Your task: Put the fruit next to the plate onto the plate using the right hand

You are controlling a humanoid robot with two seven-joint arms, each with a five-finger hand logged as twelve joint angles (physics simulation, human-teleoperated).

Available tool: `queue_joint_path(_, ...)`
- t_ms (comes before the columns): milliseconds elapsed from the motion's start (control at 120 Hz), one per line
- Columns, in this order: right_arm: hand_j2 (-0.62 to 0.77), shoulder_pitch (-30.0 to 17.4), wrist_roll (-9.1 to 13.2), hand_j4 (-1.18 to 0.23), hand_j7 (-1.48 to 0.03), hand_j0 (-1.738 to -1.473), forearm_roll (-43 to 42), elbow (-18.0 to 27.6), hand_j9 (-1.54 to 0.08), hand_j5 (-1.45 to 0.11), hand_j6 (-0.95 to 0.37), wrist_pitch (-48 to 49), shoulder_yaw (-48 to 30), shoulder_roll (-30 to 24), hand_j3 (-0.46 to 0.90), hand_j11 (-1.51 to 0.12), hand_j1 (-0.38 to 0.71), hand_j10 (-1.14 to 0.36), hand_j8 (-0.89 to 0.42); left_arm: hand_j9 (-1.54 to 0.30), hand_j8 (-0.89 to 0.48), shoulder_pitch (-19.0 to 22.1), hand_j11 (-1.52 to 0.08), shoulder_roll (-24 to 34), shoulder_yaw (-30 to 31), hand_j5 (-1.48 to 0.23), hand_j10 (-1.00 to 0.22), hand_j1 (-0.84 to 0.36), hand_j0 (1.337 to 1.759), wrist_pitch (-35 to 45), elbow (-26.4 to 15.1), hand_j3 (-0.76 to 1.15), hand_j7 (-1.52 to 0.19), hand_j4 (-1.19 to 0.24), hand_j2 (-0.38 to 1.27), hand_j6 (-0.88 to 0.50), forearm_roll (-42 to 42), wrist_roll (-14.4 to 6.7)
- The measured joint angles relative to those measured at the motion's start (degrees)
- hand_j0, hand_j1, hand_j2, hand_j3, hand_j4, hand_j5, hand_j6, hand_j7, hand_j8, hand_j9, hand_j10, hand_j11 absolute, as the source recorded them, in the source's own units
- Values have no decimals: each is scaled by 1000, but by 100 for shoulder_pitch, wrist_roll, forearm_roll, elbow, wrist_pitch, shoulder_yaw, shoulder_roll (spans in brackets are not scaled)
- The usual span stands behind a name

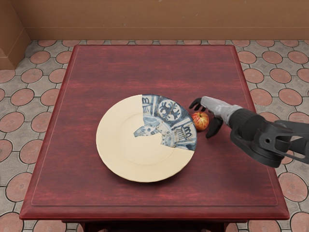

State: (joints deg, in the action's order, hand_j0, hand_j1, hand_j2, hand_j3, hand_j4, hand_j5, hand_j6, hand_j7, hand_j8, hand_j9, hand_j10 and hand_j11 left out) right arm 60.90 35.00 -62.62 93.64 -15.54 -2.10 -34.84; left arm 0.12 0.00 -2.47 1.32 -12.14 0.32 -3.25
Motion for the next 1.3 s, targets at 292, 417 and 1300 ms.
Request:
queue_joint_path(292, -64, 1, 0, -339, -437, -1658, -2, -54, -438, -438, -340, -2, 3, 99, 0, -438, 53, -339, -339, 0, 0, 2, 0, 0, 0, 0, 0, 349, 1658, 0, -2, 0, 0, 0, 0, 0, 0, 0)
queue_joint_path(417, -68, 3, 0, -355, -458, -1658, -11, -92, -458, -458, -356, -2, 6, 173, 0, -458, 72, -354, -353, 0, 0, 2, 0, 0, 0, 0, 0, 349, 1658, 0, -3, 0, 0, 0, 0, 0, -2, 0)
queue_joint_path(1300, 142, -133, -4, -632, -805, -1653, -28, -282, -818, -795, -463, -76, -29, 192, 0, -820, 250, -619, -403, 0, 0, -1, 0, 0, -1, 0, 0, 349, 1658, 0, -1, 0, 0, 0, 0, 0, -1, 0)
